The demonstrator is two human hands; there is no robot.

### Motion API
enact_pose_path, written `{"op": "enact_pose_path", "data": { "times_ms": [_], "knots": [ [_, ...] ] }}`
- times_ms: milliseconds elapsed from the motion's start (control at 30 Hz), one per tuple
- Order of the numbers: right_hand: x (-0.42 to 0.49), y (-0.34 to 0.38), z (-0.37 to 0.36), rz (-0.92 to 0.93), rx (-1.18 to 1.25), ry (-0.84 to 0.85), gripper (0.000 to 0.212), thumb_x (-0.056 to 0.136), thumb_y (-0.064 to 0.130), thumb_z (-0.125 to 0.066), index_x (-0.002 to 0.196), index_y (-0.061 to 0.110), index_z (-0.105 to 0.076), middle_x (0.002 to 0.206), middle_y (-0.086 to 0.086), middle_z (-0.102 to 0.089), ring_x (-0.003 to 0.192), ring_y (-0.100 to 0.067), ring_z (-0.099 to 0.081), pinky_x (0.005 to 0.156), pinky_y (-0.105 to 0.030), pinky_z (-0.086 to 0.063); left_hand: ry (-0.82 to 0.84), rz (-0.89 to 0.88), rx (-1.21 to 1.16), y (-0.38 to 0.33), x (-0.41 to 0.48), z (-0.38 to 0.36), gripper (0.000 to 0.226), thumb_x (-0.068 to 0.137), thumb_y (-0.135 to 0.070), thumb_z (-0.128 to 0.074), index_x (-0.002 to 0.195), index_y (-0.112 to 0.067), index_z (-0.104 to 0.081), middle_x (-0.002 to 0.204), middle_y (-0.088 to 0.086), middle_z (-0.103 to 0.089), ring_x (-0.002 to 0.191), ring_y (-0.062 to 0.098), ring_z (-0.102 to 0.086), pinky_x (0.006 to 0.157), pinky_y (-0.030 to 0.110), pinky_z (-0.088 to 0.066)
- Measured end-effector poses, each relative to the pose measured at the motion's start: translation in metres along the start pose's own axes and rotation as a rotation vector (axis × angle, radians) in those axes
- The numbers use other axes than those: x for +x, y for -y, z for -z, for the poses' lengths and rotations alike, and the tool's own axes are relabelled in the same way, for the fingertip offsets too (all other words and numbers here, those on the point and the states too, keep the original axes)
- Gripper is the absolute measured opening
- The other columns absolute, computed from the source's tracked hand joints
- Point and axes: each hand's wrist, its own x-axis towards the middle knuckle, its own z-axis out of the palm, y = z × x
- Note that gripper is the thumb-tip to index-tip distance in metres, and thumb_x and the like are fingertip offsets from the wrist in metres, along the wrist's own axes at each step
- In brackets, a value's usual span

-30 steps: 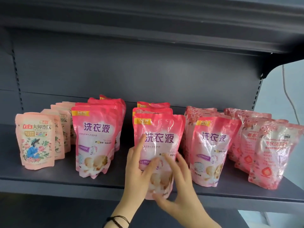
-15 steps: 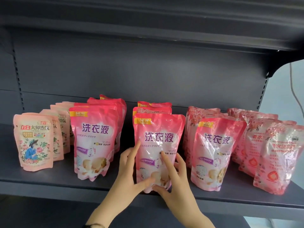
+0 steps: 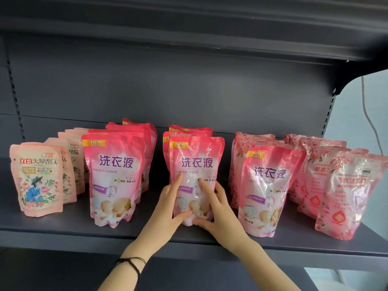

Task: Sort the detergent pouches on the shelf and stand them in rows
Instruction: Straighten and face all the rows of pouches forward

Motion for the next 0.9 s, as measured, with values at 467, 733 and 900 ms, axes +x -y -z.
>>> {"op": "enact_pose_path", "data": {
  "times_ms": [467, 733, 900],
  "knots": [
    [-0.007, -0.003, 0.007, 0.026, 0.041, 0.156, 0.095, 0.086, 0.017, -0.071, 0.146, 0.056, -0.009, 0.137, 0.023, -0.029, 0.123, 0.007, -0.04, 0.099, -0.014, -0.044, 0.09, -0.026, 0.117, -0.003, -0.011, 0.021, 0.098, 0.087, -0.023, -0.068, 0.142, -0.061, 0.004, 0.136, -0.049, -0.013, 0.131, -0.005, -0.035, 0.105, 0.027, -0.044],
    [0.0, -0.01, 0.012, 0.045, 0.066, 0.22, 0.096, 0.084, 0.013, -0.072, 0.146, 0.056, -0.011, 0.138, 0.029, -0.029, 0.123, 0.005, -0.043, 0.096, -0.015, -0.047, 0.192, -0.027, 0.197, 0.005, -0.009, 0.031, 0.117, 0.076, -0.03, -0.079, 0.141, -0.059, 0.013, 0.141, -0.045, -0.005, 0.133, 0.006, -0.037, 0.107, 0.037, -0.042],
    [-0.002, -0.008, 0.019, 0.081, -0.041, 0.238, 0.094, 0.087, 0.019, -0.07, 0.145, 0.057, -0.007, 0.139, 0.024, -0.032, 0.114, 0.013, -0.043, 0.086, -0.005, -0.043, 0.17, -0.048, 0.302, 0.005, -0.012, 0.036, 0.111, 0.077, -0.036, -0.077, 0.142, -0.059, 0.01, 0.136, -0.05, -0.006, 0.118, -0.014, -0.042, 0.087, 0.007, -0.043]
  ]
}}
